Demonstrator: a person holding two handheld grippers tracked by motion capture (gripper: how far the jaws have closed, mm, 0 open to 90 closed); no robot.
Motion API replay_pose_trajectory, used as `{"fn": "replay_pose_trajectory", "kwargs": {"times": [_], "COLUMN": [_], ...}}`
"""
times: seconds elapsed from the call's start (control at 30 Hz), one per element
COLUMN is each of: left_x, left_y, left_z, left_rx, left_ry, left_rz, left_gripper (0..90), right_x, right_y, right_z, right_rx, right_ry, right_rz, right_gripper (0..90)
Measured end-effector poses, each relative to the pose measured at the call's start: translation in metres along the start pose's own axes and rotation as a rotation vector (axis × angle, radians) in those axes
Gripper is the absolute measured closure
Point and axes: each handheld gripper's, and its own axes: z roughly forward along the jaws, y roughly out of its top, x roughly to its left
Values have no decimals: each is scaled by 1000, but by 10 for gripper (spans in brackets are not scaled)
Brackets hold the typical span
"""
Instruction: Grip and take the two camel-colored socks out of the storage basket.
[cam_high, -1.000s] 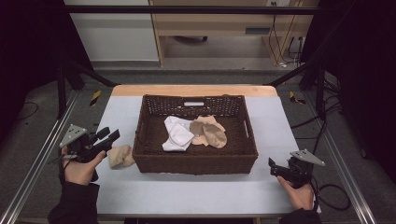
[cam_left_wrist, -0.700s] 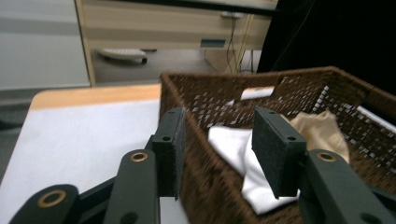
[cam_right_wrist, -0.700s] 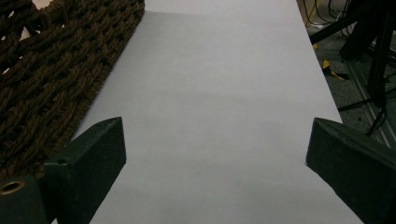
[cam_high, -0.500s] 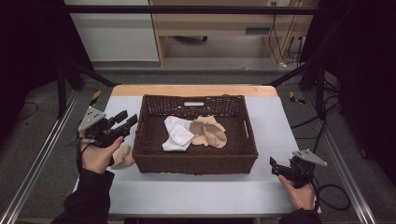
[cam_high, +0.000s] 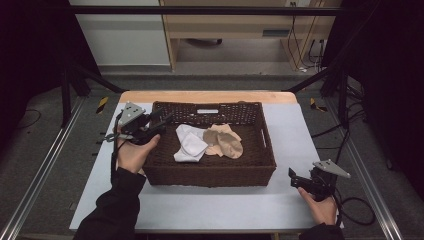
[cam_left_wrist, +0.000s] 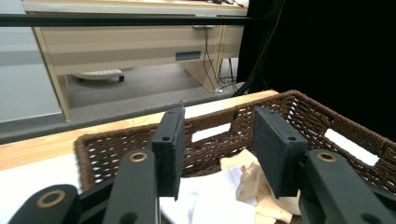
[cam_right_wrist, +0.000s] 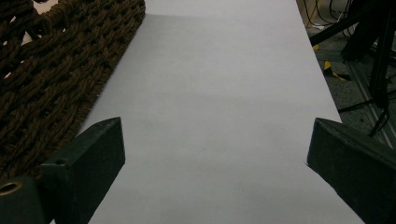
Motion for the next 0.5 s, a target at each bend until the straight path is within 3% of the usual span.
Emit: {"fn": "replay_pose_trajectory", "kwargs": {"times": [0.5], "left_x": [-20], "left_y": [-1], "left_z": [52], "left_rx": [38], "left_ry": [-4], "left_rz": [43], "left_gripper": [512], "right_x": [1], "right_y": [0], "right_z": [2], "right_rx": [7], "right_ry": [1], "right_rz": [-10], "right_gripper": [47]}}
